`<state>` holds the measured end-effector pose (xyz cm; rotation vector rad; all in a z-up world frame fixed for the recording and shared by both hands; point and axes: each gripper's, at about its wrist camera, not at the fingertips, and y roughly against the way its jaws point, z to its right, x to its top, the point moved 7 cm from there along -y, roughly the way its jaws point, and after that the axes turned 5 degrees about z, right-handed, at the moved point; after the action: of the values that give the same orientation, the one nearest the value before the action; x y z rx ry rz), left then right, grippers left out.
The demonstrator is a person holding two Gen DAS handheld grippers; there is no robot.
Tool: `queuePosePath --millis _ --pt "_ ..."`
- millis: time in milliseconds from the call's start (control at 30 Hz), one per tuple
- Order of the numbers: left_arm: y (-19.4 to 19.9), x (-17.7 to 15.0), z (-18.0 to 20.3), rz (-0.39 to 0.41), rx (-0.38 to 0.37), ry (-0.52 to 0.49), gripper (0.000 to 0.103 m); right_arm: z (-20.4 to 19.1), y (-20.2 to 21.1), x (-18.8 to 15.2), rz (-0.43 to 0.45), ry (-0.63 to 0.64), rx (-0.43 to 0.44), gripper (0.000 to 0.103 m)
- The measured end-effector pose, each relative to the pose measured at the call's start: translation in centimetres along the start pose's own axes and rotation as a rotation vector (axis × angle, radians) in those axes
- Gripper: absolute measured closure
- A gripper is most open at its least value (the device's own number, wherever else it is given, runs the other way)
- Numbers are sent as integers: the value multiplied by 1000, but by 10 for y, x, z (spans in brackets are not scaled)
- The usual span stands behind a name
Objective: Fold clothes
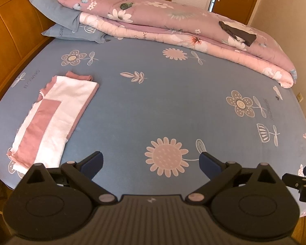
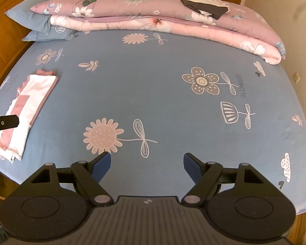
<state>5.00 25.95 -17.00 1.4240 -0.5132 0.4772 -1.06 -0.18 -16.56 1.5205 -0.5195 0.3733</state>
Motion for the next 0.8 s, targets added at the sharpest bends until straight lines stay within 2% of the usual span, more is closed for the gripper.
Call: queuePosePath --millis 800 --pt "13 -12 14 -27 -10 10 3 16 8 -13 -21 16 -7 21"
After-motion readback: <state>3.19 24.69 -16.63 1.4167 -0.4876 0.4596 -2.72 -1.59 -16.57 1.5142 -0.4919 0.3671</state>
